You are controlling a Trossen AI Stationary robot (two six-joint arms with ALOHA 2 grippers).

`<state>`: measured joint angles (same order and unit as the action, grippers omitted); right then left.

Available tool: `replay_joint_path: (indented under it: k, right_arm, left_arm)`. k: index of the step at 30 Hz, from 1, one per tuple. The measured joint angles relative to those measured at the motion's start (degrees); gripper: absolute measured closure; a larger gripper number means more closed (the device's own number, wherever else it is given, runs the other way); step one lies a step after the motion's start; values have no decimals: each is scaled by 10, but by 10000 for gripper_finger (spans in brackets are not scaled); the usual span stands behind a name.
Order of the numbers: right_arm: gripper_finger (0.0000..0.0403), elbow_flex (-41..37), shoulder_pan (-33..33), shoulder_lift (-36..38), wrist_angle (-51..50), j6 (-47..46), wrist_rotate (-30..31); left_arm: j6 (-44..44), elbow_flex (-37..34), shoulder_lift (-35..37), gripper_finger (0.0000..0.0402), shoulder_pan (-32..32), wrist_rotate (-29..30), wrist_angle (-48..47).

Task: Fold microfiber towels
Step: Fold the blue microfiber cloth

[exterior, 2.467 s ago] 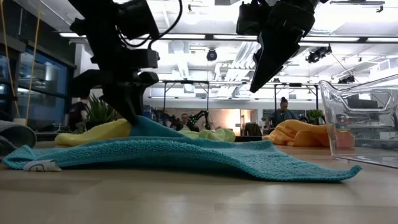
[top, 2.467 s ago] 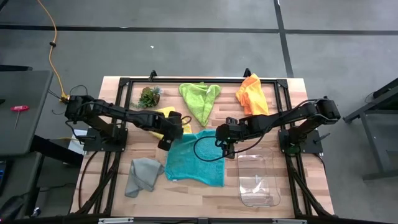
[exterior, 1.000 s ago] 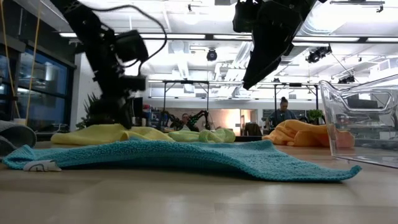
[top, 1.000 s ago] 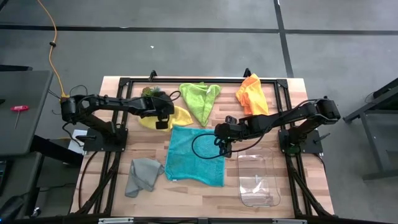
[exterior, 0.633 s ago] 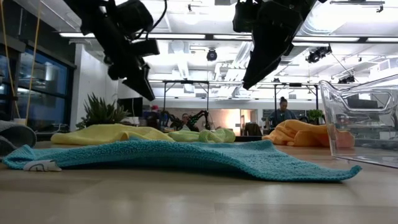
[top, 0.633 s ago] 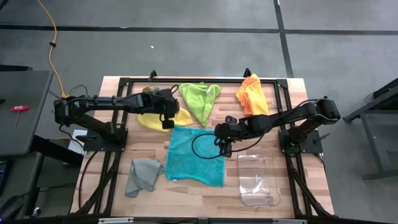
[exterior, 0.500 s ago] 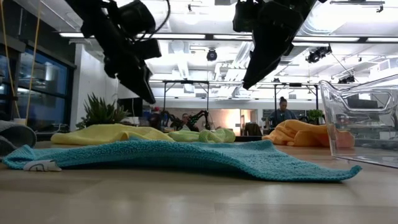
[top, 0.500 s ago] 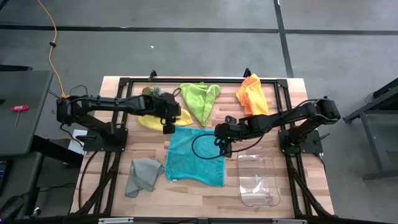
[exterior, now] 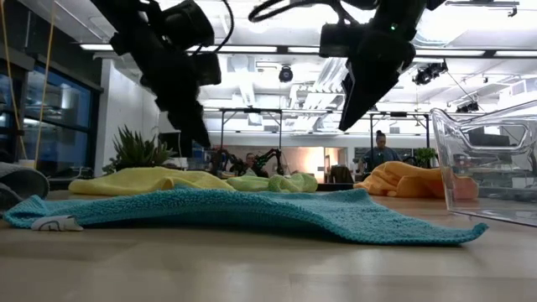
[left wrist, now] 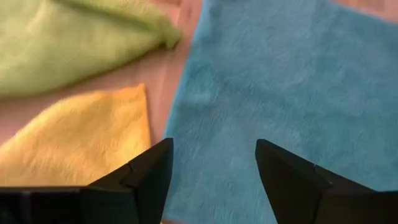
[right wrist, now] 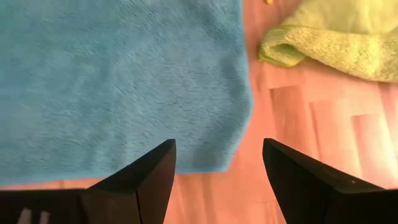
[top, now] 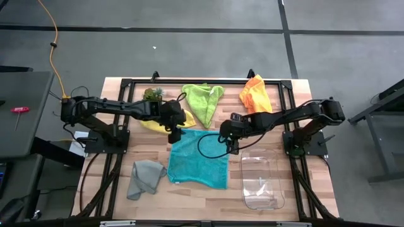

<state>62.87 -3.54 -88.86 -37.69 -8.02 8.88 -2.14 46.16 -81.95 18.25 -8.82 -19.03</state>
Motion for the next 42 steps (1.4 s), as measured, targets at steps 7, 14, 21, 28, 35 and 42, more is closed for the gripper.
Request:
replay_joint_path:
  k: [7,14,21,28,35,42]
  right_arm:
    - [169,0,38,0,-1,68,-4]
    - [169,0,67,0,17,96,-34]
    - [169,0,73,0,40,96,-34]
    - [169,0,73,0,68,95,-34]
    - [169,0,73,0,84,94,-33]
    - [169,0,73,0,89,92,-31]
  left_arm:
    - [-18,47,-82,188,-19,-1,10]
    - [-77,87,-157,199,16,-41,9]
    - [-212,90,-174,254,69,-93,8]
    - [-262,90,-179,390,85,-124,13]
    - [-336,90,-223,399,76,-78,49]
    - [-334,90,-226,401,70,-32,35]
